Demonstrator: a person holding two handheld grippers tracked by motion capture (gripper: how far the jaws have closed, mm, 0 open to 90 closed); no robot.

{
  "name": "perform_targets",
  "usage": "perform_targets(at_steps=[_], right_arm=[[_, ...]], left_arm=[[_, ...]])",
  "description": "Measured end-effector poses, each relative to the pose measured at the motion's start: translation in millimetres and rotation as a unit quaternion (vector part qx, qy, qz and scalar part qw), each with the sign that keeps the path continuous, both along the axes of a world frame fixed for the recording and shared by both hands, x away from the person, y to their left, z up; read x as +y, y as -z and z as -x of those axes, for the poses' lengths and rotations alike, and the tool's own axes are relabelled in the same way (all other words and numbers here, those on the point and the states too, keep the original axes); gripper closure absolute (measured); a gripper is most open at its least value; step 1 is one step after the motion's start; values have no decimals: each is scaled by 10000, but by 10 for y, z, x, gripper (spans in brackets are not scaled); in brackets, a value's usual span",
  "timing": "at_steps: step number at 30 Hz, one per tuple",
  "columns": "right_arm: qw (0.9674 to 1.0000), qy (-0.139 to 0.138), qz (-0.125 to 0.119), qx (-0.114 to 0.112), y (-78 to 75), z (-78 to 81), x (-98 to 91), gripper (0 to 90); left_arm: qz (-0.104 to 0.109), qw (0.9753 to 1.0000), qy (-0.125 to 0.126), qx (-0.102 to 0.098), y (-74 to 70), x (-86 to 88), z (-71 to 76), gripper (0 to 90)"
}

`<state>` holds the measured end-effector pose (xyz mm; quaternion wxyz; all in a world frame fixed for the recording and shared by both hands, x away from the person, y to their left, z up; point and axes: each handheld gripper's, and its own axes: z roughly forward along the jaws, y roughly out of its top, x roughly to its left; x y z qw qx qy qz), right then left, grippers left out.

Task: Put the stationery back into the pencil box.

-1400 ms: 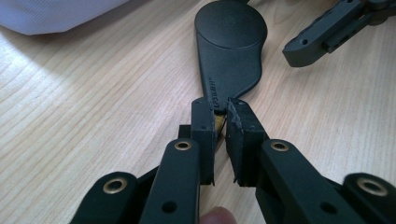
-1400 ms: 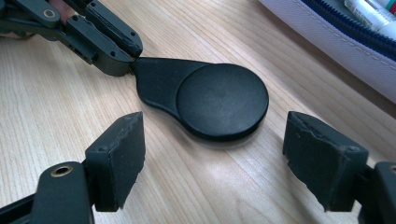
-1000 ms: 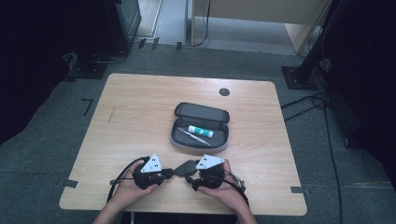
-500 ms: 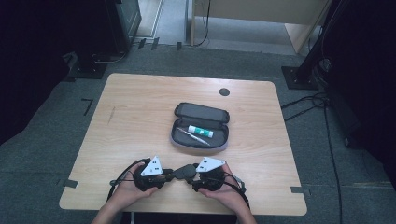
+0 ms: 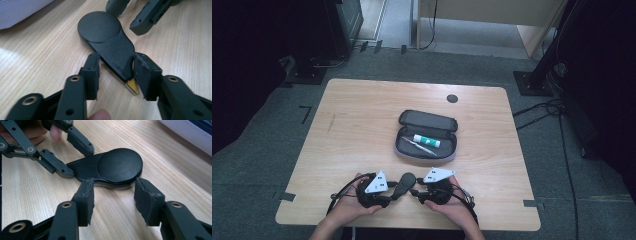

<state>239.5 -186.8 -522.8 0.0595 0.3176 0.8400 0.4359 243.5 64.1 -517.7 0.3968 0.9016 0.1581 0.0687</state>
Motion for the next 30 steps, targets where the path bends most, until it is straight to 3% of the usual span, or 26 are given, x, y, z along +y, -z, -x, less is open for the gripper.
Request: perform_targets(at_steps=[6,11,18,24,30], right_arm=[[9998,205,4,-29,1,-11,-43,447],[9999,126,70,-64,0,-1,-14,397],[9997,-24,200,-126,-2,4,32,297],[9994,-73,274,-188,1,-12,61,262],[9987,-151,394,-269,2,-14,103,236]], left_arm=[[-36,9999,18,92,-18,159,3,740],[-58,9998,-82,147,-29,158,-17,820],[-88,9998,-93,172,-37,136,-22,826],[-162,9997,-97,148,-58,108,-14,826],[-80,9998,-97,182,-111,103,-9,825]])
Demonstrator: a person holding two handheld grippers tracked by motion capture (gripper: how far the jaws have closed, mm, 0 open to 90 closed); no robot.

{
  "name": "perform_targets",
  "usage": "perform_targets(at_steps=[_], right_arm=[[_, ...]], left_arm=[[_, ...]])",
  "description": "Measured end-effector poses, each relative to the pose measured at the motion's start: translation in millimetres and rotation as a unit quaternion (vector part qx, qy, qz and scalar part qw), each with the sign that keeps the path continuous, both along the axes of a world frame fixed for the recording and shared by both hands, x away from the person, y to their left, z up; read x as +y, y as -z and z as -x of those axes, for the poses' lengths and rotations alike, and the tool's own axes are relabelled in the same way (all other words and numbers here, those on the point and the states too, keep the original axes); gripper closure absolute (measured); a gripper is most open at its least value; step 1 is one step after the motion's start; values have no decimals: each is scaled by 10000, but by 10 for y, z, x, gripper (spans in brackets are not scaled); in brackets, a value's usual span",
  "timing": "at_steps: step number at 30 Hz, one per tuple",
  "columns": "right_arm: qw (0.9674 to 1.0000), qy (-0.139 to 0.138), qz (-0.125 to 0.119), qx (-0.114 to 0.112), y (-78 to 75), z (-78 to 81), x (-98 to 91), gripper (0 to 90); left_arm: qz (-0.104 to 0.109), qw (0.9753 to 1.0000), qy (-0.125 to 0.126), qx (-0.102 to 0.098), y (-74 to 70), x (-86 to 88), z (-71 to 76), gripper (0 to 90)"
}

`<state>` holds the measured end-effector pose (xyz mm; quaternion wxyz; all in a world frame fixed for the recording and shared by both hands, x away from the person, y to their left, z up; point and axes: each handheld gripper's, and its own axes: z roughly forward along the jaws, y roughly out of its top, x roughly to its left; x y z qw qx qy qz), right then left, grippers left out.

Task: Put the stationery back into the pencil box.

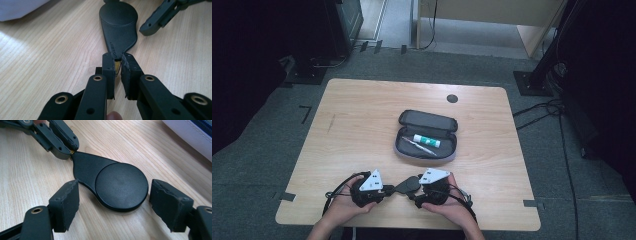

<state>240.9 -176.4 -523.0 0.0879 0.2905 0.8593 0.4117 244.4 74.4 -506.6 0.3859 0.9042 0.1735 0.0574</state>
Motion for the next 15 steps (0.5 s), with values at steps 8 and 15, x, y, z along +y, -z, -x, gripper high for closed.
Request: perform_targets(at_steps=[8,15], right_arm=[[9997,-145,175,-120,4,1,69,186],[9991,-181,319,-201,9,13,135,147]], left_arm=[[81,9999,-5,80,-34,9,-9,824],[142,9999,-4,76,-80,2,0,824]])
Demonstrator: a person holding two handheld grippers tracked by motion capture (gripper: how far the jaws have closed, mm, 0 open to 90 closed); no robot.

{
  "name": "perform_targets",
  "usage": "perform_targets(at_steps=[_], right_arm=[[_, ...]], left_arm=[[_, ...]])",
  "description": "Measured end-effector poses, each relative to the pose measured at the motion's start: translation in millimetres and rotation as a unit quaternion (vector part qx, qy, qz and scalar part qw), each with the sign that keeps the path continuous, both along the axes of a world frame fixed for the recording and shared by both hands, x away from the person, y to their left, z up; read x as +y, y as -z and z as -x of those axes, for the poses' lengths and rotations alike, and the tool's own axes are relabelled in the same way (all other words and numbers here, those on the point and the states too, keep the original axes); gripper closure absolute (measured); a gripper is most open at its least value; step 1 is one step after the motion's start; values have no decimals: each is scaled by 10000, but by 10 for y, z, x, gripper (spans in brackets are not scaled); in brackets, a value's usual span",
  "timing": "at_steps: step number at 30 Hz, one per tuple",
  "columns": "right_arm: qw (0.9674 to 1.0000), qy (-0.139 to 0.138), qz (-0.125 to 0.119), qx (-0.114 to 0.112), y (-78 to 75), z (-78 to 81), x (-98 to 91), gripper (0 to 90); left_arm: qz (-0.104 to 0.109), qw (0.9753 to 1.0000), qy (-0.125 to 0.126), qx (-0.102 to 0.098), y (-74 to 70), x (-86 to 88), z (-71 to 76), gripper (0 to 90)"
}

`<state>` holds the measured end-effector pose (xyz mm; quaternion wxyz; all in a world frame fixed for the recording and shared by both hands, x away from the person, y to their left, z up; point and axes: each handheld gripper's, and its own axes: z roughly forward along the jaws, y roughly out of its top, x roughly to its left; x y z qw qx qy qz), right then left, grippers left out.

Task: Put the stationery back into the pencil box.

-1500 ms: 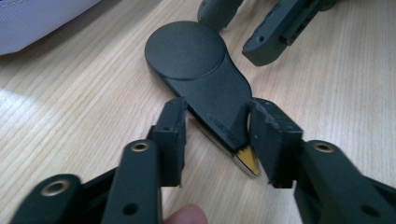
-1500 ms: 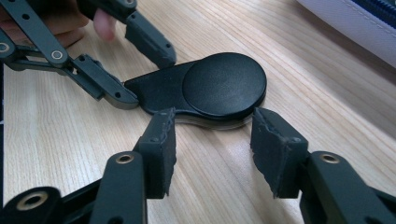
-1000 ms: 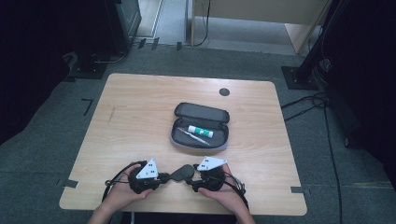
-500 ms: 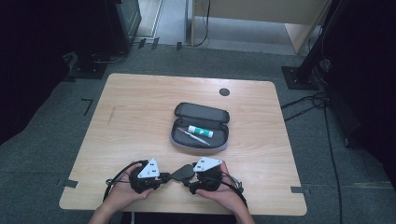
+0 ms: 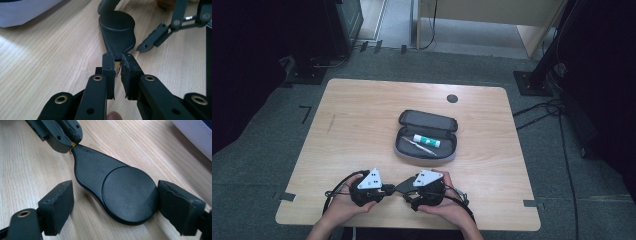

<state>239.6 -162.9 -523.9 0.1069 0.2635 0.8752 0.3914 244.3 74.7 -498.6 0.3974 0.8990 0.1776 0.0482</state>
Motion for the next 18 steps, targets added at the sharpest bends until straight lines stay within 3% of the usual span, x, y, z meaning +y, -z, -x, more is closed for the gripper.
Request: perform_targets(at_steps=[18], right_arm=[[10000,-18,21,7,-1,-5,22,141]], left_arm=[[90,9999,38,62,-86,-42,24,823]])
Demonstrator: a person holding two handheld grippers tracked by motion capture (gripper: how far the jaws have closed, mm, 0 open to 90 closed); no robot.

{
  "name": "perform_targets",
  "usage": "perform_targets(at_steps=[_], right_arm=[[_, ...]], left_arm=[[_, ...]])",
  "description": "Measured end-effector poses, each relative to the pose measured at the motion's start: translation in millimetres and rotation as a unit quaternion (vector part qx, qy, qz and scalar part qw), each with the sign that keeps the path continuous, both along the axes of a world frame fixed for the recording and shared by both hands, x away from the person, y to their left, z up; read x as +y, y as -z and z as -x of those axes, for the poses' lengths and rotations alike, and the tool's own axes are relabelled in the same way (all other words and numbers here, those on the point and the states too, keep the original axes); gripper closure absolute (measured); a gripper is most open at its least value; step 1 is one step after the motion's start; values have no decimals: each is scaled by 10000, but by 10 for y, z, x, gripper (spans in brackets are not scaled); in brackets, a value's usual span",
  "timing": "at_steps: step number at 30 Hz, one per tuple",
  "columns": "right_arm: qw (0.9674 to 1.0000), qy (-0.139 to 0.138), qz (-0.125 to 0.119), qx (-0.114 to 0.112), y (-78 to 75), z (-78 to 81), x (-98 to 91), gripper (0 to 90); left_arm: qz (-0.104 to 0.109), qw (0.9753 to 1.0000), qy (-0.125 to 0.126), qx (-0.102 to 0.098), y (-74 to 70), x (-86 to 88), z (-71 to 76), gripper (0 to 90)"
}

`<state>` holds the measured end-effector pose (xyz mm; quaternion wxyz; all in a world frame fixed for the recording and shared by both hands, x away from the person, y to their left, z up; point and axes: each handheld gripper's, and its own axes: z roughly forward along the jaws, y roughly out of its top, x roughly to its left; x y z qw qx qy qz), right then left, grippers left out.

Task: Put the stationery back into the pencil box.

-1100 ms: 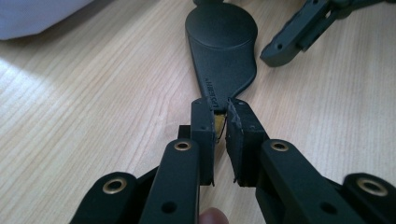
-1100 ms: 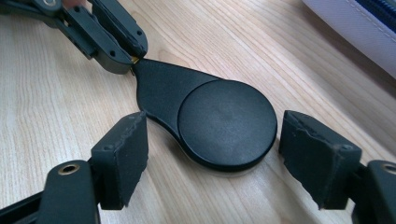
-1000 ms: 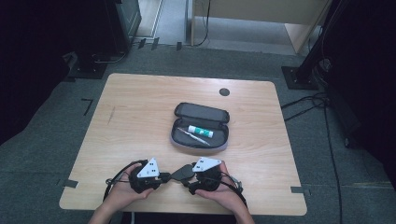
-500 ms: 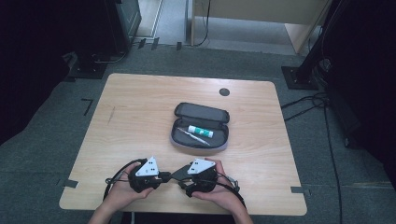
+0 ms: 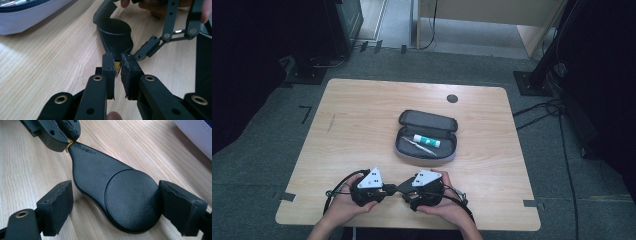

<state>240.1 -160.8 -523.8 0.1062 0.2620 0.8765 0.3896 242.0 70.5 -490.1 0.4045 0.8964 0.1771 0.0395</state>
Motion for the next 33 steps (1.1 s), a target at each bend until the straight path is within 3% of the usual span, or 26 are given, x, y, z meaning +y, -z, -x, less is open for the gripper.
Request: perform_targets(at_steps=[19,33], right_arm=[[10000,-36,0,-27,0,6,17,152],[10000,-85,-37,-18,-1,11,15,178]], left_arm=[[77,9999,98,76,-57,-50,32,822],[22,9999,97,140,-27,-47,17,819]])
